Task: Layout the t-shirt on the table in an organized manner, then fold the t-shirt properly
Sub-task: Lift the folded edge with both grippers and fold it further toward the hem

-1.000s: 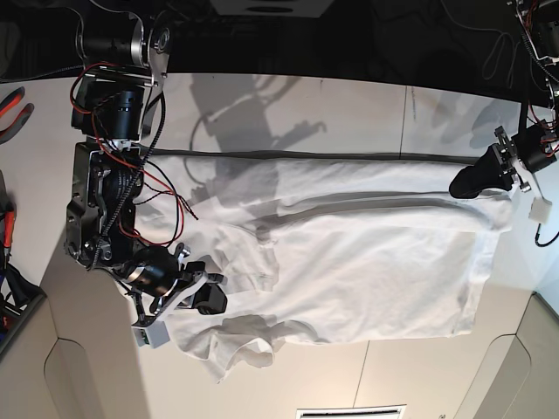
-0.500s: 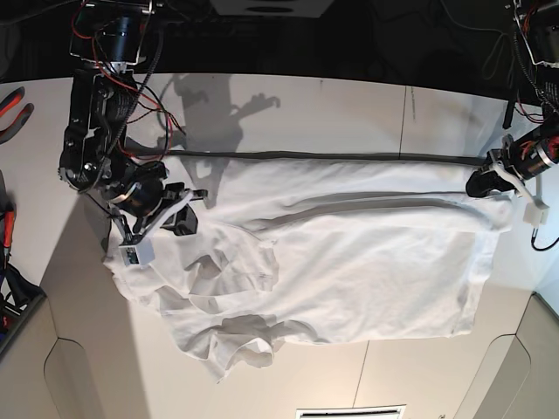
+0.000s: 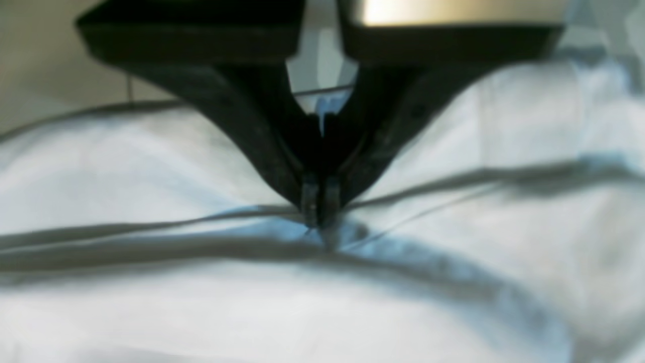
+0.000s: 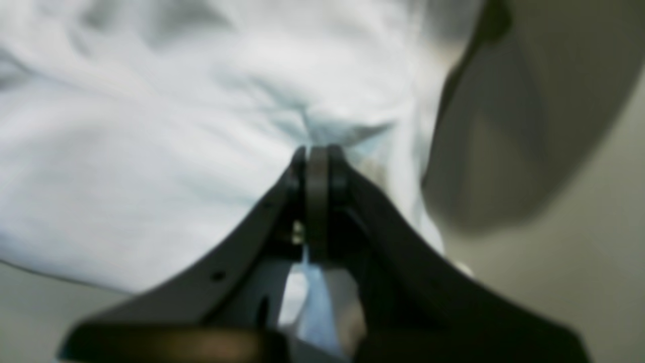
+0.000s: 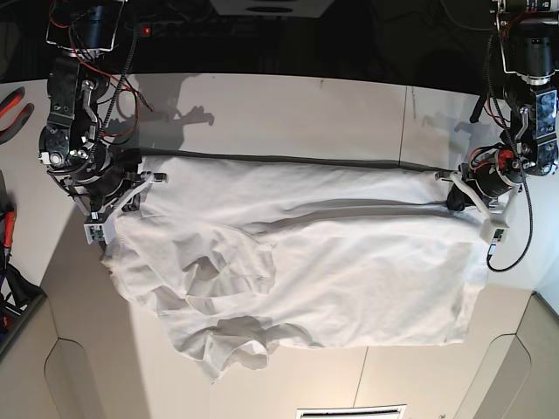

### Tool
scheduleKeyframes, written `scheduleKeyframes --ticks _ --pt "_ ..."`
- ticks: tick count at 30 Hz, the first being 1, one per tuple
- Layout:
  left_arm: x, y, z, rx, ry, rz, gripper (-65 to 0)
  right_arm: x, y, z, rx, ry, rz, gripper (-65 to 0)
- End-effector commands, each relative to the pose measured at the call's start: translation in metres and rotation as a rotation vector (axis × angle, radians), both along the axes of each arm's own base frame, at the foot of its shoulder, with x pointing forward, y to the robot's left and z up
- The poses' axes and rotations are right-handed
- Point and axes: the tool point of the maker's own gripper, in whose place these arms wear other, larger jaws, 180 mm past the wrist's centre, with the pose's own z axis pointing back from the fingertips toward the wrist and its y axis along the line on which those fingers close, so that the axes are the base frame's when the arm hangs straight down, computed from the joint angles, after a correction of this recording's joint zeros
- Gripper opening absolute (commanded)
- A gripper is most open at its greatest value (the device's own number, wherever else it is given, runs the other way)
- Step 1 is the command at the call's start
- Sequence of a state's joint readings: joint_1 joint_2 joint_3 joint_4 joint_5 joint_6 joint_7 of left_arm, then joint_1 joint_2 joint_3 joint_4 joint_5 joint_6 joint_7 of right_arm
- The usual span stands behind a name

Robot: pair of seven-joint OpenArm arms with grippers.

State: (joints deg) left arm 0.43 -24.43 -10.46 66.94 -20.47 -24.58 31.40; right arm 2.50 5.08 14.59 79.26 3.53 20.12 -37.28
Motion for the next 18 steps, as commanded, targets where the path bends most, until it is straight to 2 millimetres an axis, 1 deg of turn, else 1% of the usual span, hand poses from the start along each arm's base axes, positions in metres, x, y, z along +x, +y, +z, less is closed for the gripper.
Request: scheduleKeyframes --ticks 1,5,9,11,13,15,18 --pt "-0.007 0.019 -0.003 0.077 0.052 0.027 -65.0 0.006 -0.008 0.005 -0.015 -0.021 -0.009 -65.0" --pt "-0.014 0.024 -0.006 0.086 0.102 0.031 -65.0 -0.007 -0.018 -0.013 -0.026 0.051 -0.013 -65.0" --pt "-0.028 0.027 -0.013 0.078 0.141 0.044 -65.0 -0.019 -0.022 -0.019 -0.010 0.104 -0.017 -65.0" --pt "-0.039 0.029 -0.018 0.065 0.158 0.058 -65.0 -0.027 -0.023 -0.023 -0.002 0.117 -0.017 -65.0" --pt "-0.054 0.030 -0.024 0.050 0.178 0.062 -65.0 -0.039 -0.022 -0.028 -0.002 0.138 -0.011 -65.0" --pt "-0.066 0.030 -0.027 0.011 0.187 0.077 -65.0 -0.050 -0.017 -0.033 0.022 0.153 0.005 -65.0" --pt "-0.082 0.027 -0.027 -0.060 0.185 0.086 -65.0 -0.067 -0.009 -0.035 0.060 0.173 0.018 -65.0"
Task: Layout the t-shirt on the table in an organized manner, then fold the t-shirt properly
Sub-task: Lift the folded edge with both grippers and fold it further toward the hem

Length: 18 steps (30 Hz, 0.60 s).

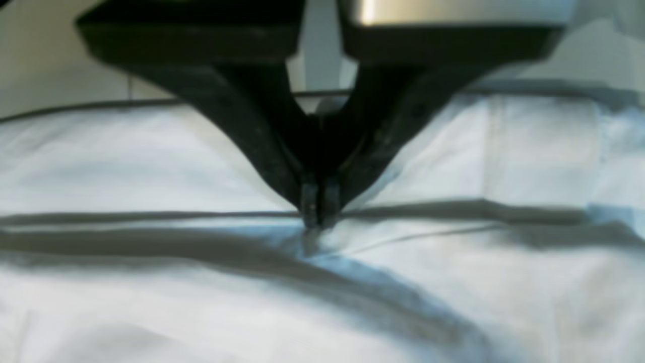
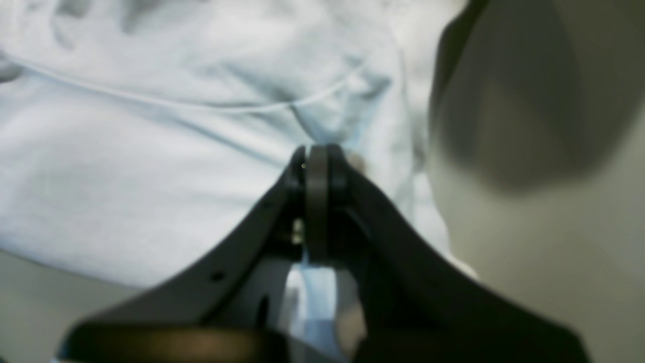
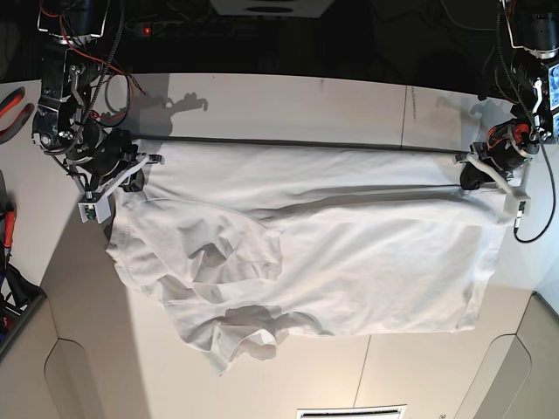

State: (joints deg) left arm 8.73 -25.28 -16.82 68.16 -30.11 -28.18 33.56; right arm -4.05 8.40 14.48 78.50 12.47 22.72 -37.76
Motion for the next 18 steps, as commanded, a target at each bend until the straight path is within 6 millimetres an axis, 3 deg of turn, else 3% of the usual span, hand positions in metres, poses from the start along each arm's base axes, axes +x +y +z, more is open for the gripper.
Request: scheduleKeyframes --ticks 1,9,12,15,18 --pt "-0.033 0.011 -0.015 0.052 0.146 -0.018 -65.0 -0.022 -0.006 -0.009 -0.037 0.087 0.018 -65.0" --pt "-0.062 0.008 0.018 0.048 0.088 -0.052 -65.0 -0.054 -0.003 0.010 -0.073 0.072 0.056 -65.0" --pt "-0.068 0.009 0.021 0.054 0.093 -0.047 -65.0 -0.062 -0.002 0.014 -0.079 0.070 0.063 -65.0" --pt "-0.069 0.009 0.021 0.054 0.092 -0.047 -65.0 -0.064 -0.002 0.013 -0.079 0.074 0.063 -65.0" --pt "-0.058 0.006 0.029 0.025 0.032 -0.032 -65.0 -0.056 0.000 0.017 -0.063 0.054 0.054 -65.0"
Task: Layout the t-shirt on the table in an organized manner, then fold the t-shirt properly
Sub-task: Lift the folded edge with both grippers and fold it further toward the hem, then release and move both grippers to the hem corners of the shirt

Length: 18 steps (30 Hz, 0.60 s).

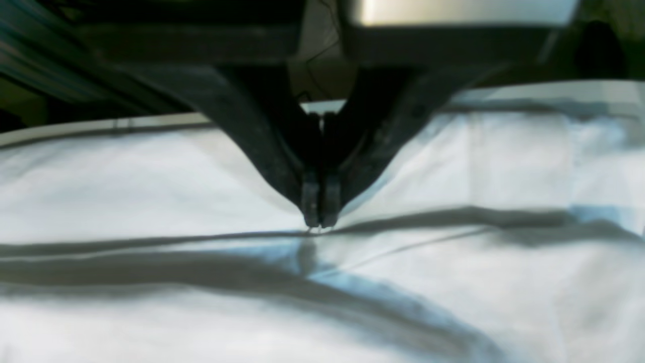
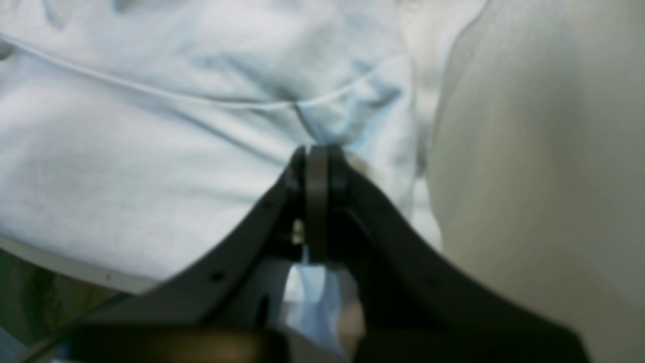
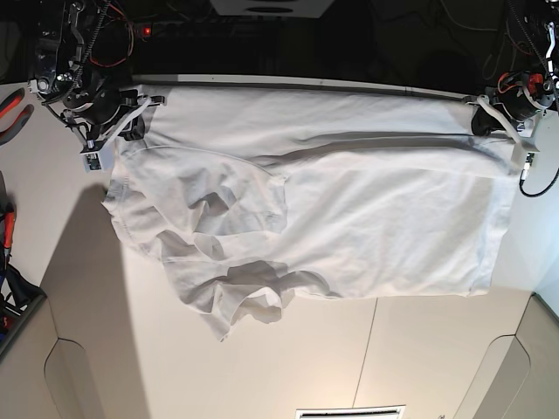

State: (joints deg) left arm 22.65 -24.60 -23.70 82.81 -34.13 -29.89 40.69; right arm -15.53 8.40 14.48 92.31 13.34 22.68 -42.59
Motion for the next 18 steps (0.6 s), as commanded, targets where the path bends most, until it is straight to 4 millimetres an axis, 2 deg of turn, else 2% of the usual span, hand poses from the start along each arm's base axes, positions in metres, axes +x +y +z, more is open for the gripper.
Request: scheduleKeyframes --ticks 1,4,5,8,10,12,14,16,18 --pt "0.012 0.004 0.014 0.005 -0.049 -0.001 -65.0 0.005 -0.005 0.005 -0.018 -0.006 -0.001 -65.0" --pt "0.025 0.001 0.035 0.024 -0.108 -0.045 -65.0 0.016 -0.003 0.020 -0.025 -0.035 0.014 -65.0" --pt "0.030 0.000 0.045 0.033 -0.133 -0.068 -62.9 0.021 -0.002 0.029 -0.030 -0.052 0.022 -63.8" --pt "0.045 -0.003 0.083 0.031 -0.245 -0.110 -45.6 0.040 0.002 0.063 -0.049 -0.165 0.043 -49.7" --pt "0.054 -0.002 0.107 0.040 -0.315 -0.114 -40.0 0.057 0.006 0.093 -0.058 -0.274 0.056 -45.7" --pt "0.059 0.000 0.123 0.059 -0.359 -0.114 -39.8 0.075 0.010 0.122 -0.062 -0.385 0.062 -45.6" --pt "0.061 0.002 0.129 0.069 -0.374 -0.110 -39.8 0.097 0.011 0.144 -0.058 -0.474 0.059 -43.7" --pt "0.061 0.002 0.128 0.070 -0.372 -0.110 -39.8 0.116 0.008 0.152 -0.062 -0.506 0.051 -39.0" --pt "0.060 0.002 0.128 0.069 -0.370 -0.110 -39.8 0.137 0.003 0.150 -0.054 -0.511 0.032 -33.8"
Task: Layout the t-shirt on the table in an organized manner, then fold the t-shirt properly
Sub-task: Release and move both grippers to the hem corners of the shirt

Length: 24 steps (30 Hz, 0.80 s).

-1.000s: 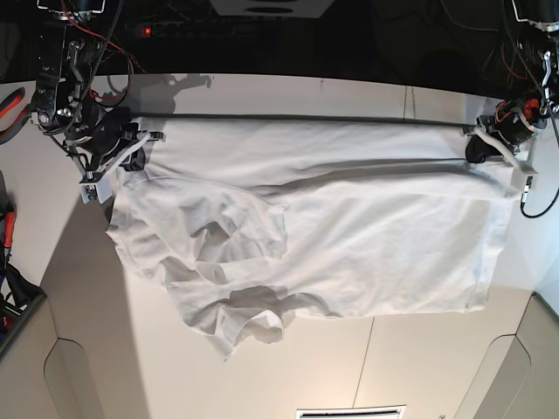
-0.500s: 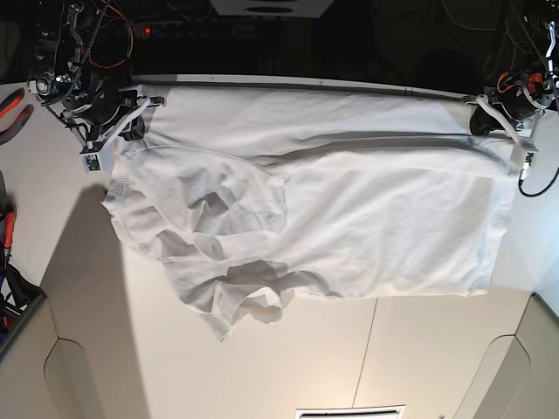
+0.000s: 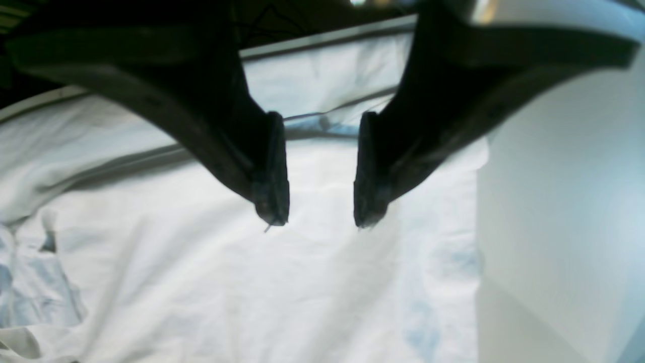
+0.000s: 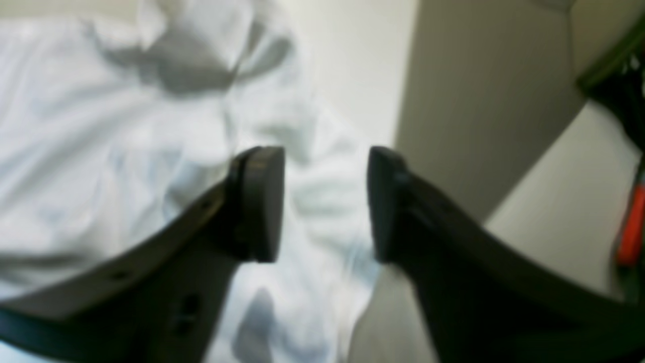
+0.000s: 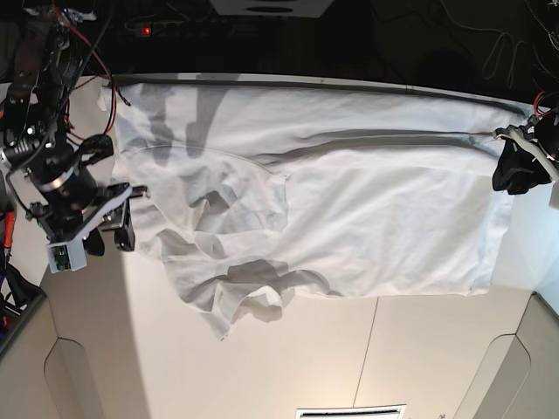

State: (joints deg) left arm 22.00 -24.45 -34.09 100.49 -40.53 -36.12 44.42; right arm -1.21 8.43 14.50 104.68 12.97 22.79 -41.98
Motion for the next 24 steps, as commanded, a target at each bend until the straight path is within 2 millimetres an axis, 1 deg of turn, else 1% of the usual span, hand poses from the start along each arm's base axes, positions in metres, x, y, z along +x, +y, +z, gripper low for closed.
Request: scheduleKeyframes --ticks 1,3,6,8,10,12,13,15,18,21,22,23,24 --pt "0.006 0.003 0.013 0.011 -0.040 -0.008 -39.8 0.018 -0.006 0.009 0.009 -0.046 -0.019 -32.5" --pt "0.006 0.003 0.013 0.011 -0.040 -0.009 -39.8 0.045 -0.011 -0.001 0.046 -0.030 -0.038 -32.0" --pt "0.006 0.003 0.013 0.010 -0.040 -0.008 -39.8 0.082 -0.010 -0.026 0.108 0.053 -0.024 -32.0" --pt "0.006 0.003 0.013 0.011 -0.040 -0.009 -39.8 0.102 -0.002 -0.042 0.167 0.121 0.007 -32.0" --pt "0.006 0.002 0.012 0.010 -0.039 -0.009 -39.8 0.120 0.010 -0.051 0.252 0.154 0.042 -32.0" --pt "0.006 0.003 0.013 0.011 -0.039 -0.008 -39.8 0.133 0.018 -0.060 0.313 0.189 0.043 -32.0" --pt "0.006 0.003 0.012 0.011 -0.039 -0.008 -39.8 0.137 0.021 -0.065 0.334 0.215 0.041 -32.0" --pt "0.006 0.003 0.012 0.011 -0.039 -0.008 -39.8 0.136 0.026 -0.079 0.338 0.276 0.048 -32.0" --pt "0.006 0.003 0.013 0.010 -0.039 -0.008 -39.8 0.128 0.027 -0.100 0.307 0.332 0.045 -32.0" --pt "0.006 0.002 0.013 0.010 -0.040 -0.008 -39.8 0.116 0.026 -0.116 0.284 0.368 0.046 -32.5" --pt "0.006 0.002 0.013 0.010 -0.041 -0.008 -39.8 0.114 0.026 -0.119 0.285 0.372 0.043 -34.8" --pt "0.006 0.003 0.013 0.009 -0.042 -0.008 -39.8 0.109 0.025 -0.123 0.281 0.382 0.042 -39.7" --pt "0.007 0.002 0.013 0.009 -0.042 -0.008 -39.8 0.106 0.023 -0.126 0.271 0.387 0.043 -46.8"
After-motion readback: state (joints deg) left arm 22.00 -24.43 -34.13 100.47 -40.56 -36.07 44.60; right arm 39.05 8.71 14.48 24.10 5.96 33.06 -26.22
